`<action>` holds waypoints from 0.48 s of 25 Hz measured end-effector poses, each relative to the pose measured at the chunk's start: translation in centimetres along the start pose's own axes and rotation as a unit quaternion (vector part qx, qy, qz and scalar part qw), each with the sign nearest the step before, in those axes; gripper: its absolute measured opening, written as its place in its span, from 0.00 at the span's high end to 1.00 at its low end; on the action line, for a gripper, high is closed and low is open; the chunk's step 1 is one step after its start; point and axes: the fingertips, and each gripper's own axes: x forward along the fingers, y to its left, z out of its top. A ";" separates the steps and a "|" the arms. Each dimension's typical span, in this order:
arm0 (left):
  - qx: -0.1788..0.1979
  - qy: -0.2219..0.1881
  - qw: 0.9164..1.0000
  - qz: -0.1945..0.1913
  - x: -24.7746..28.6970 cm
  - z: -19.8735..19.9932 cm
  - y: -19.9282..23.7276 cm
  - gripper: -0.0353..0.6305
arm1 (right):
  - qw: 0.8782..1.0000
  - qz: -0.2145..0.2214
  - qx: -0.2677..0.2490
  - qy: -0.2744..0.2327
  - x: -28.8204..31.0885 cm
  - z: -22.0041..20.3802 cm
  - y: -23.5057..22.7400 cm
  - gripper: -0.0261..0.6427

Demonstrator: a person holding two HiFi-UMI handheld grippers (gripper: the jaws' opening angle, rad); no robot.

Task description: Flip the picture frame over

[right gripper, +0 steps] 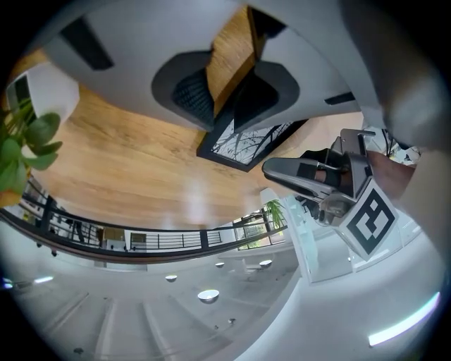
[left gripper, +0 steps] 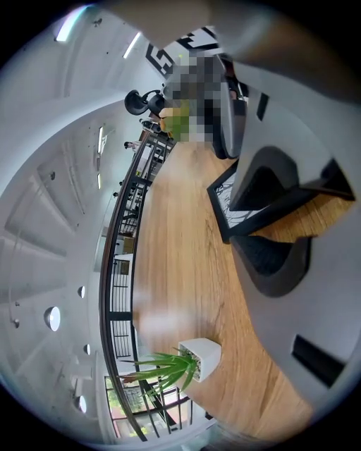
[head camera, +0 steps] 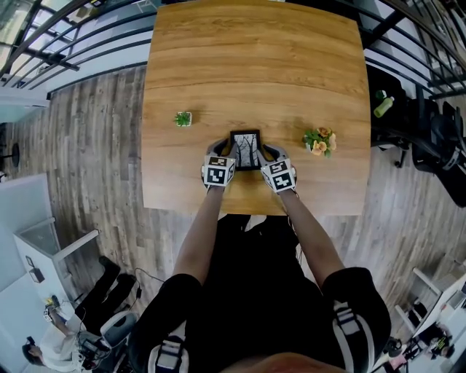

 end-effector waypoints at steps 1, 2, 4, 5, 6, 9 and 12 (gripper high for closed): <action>0.003 -0.003 1.000 0.001 -0.3 0.2 -0.1 0.76 | 1.000 -0.001 0.000 -0.002 -0.3 0.2 -0.1 0.81; 0.004 -0.005 1.000 0.004 -0.6 0.4 -0.1 0.76 | 1.000 -0.002 0.000 -0.005 -0.6 0.4 -0.3 0.82; 0.005 -0.009 1.000 0.018 -1.5 0.6 0.1 0.76 | 1.000 -0.001 0.004 -0.016 -1.2 1.0 -0.6 0.89; 0.004 -0.011 1.000 0.027 -2.0 0.6 0.3 0.76 | 1.000 0.000 0.007 -0.020 -1.5 1.1 -0.7 0.94; 0.003 -0.015 0.999 0.035 -2.5 0.6 0.4 0.77 | 1.000 0.001 0.007 -0.023 -1.8 1.2 -0.8 0.95; -0.006 -0.027 0.998 0.050 -4.3 0.7 0.2 0.83 | 1.000 0.006 -0.005 -0.025 -2.8 1.4 -0.9 0.95; -0.017 -0.034 0.997 0.061 -6.0 0.7 -0.2 0.86 | 0.999 0.016 -0.022 -0.029 -4.2 1.7 -0.7 0.95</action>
